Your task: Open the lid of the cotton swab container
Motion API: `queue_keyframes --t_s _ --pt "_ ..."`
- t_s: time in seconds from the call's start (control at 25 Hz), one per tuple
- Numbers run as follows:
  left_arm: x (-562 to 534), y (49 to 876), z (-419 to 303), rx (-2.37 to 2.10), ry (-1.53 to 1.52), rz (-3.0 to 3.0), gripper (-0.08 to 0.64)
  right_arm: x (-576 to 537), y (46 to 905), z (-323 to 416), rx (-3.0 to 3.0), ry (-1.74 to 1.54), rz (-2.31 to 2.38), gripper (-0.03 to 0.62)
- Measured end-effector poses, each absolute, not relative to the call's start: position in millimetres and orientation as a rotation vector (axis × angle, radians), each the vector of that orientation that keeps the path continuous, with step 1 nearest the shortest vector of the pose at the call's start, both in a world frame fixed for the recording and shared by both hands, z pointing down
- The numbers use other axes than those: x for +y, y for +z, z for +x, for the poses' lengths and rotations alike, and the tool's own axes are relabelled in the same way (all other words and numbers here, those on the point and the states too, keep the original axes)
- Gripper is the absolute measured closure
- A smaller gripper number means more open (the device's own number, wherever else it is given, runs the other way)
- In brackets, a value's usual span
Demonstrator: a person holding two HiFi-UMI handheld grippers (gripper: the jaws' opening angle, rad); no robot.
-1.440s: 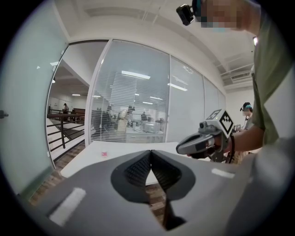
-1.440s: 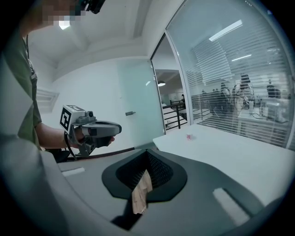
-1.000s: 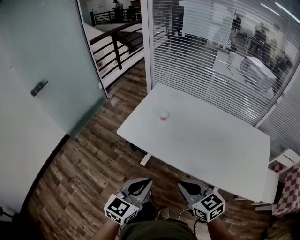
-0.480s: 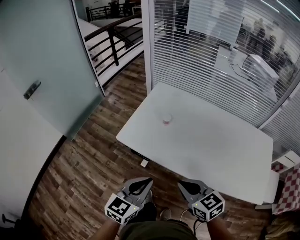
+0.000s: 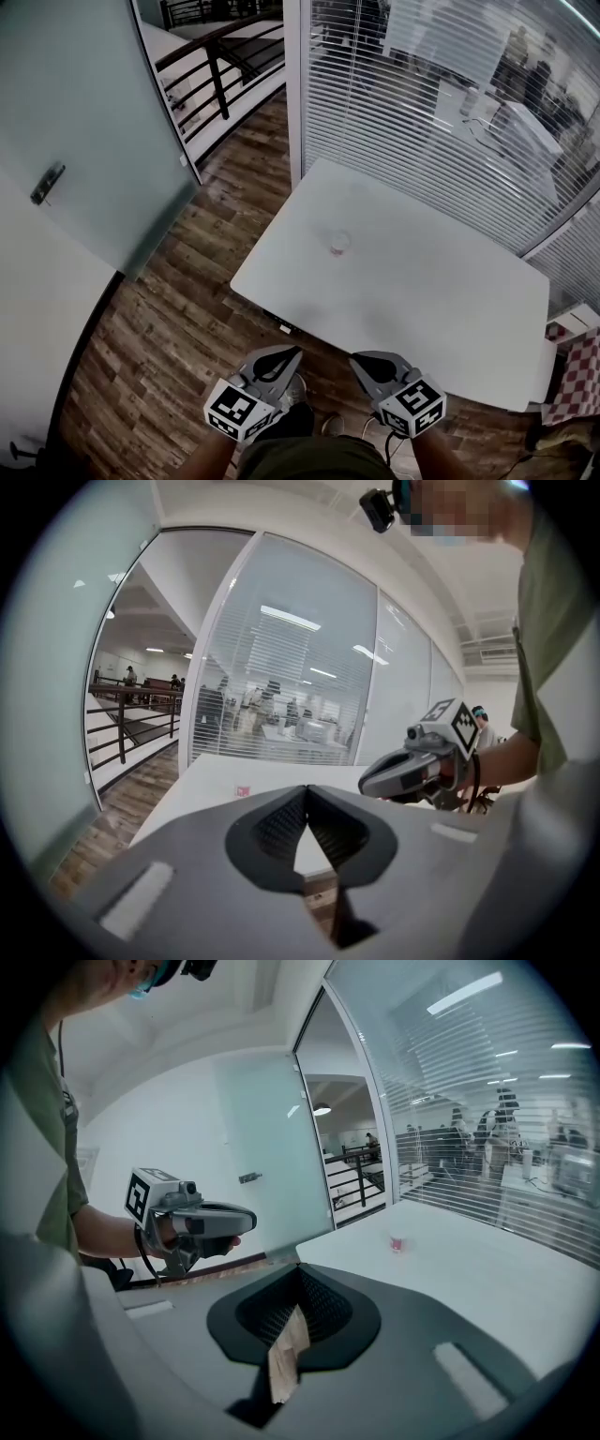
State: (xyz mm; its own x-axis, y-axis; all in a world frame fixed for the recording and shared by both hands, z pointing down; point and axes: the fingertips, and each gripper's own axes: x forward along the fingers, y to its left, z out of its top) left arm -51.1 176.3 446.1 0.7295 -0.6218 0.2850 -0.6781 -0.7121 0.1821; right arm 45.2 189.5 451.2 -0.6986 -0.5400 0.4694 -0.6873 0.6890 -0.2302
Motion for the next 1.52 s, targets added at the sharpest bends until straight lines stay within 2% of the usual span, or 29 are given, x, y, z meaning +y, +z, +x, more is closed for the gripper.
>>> queue_keyframes --t_s 0.96,1.52 --pt "104.1 447.0 -82.0 -0.939 0.295 2.693 0.552 123.8 450.0 24.6 -2.481 0.564 1.074 0.588" --pt "59.8 476.8 -58.1 -0.958 0.384 2.639 0.552 83.3 460.8 52.9 -2.479 0.59 1.051 0.588"
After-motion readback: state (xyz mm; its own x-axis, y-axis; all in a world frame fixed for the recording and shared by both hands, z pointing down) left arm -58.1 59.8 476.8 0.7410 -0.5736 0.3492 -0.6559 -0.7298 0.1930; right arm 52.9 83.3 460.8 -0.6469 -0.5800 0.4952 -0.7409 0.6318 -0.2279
